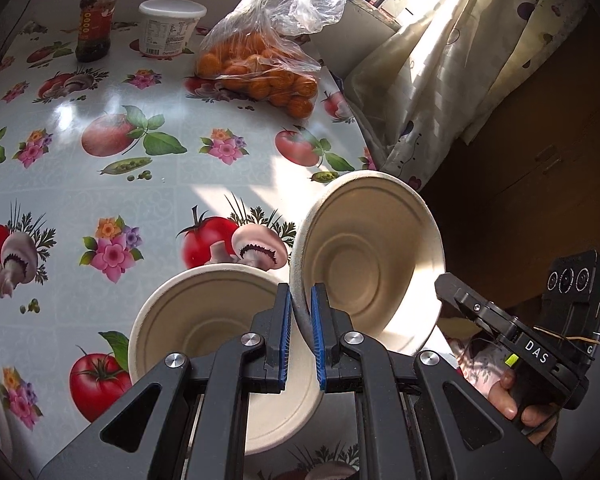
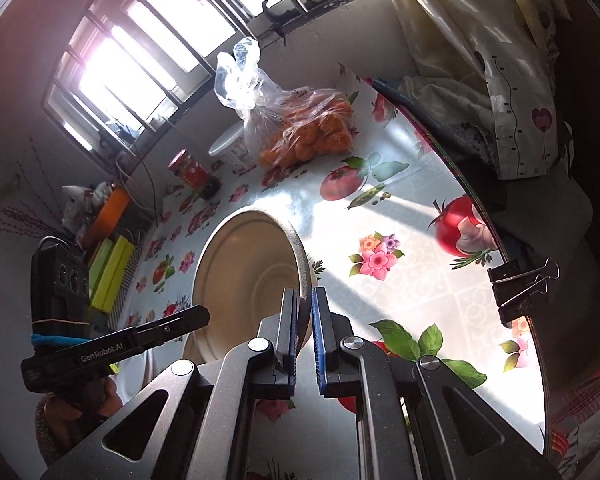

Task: Organize plates and bowls

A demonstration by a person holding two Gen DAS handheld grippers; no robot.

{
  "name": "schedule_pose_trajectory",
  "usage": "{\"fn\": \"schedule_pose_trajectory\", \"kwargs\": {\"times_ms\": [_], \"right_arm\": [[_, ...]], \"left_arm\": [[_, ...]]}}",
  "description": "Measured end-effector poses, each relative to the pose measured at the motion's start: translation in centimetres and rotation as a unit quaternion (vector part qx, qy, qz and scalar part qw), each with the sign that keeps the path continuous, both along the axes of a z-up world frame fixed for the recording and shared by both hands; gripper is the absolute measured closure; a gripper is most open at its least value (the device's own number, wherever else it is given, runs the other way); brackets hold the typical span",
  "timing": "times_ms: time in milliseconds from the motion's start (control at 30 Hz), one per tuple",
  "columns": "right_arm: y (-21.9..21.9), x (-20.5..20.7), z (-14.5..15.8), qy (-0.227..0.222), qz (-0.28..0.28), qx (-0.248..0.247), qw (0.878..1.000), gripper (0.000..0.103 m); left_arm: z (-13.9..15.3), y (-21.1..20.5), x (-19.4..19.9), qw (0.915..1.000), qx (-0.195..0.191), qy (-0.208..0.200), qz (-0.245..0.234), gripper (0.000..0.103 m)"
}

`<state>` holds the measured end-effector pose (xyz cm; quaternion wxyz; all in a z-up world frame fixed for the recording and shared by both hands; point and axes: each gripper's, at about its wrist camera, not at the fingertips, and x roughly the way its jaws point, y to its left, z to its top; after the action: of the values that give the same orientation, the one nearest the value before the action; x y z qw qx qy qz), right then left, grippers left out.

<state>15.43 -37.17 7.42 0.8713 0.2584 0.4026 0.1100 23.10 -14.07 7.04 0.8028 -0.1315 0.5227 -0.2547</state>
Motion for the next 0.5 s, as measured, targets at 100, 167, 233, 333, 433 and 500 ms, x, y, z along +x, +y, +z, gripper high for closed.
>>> {"fn": "schedule_pose_trajectory", "kwargs": {"times_ms": [100, 167, 233, 333, 433, 500], "right_arm": [[0.8, -0.2, -0.1, 0.000, 0.008, 0.006, 1.000, 0.095], [1.4, -0.3, -0.2, 0.000, 0.013, 0.009, 1.000, 0.095], [2.1, -0.4, -0.2, 0.000, 0.018, 0.010, 1.000, 0.095], [3.0, -0.7, -0.2, -0.002, 0.026, 0.009, 1.000, 0.095], [3.8, -0.7, -0.3, -0.001, 0.033, 0.010, 0.999, 0.095], [4.3, -0.8, -0.4, 0.000, 0.036, 0.011, 0.999, 0.095]], "left_arm": [[0.2, 1.2, -0.5, 1.0000, -0.002, -0.002, 0.006, 0.093], [0.2, 1.9, -0.8, 0.9999, -0.002, -0.003, 0.010, 0.093], [0.2, 2.6, -1.1, 0.9999, -0.001, -0.004, 0.014, 0.093], [0.2, 3.5, -1.6, 0.9998, -0.001, -0.009, 0.020, 0.093], [0.1, 4.5, -2.0, 0.9996, -0.003, -0.008, 0.025, 0.093], [0.0, 5.0, -2.2, 0.9995, -0.005, -0.006, 0.029, 0.093]]}}
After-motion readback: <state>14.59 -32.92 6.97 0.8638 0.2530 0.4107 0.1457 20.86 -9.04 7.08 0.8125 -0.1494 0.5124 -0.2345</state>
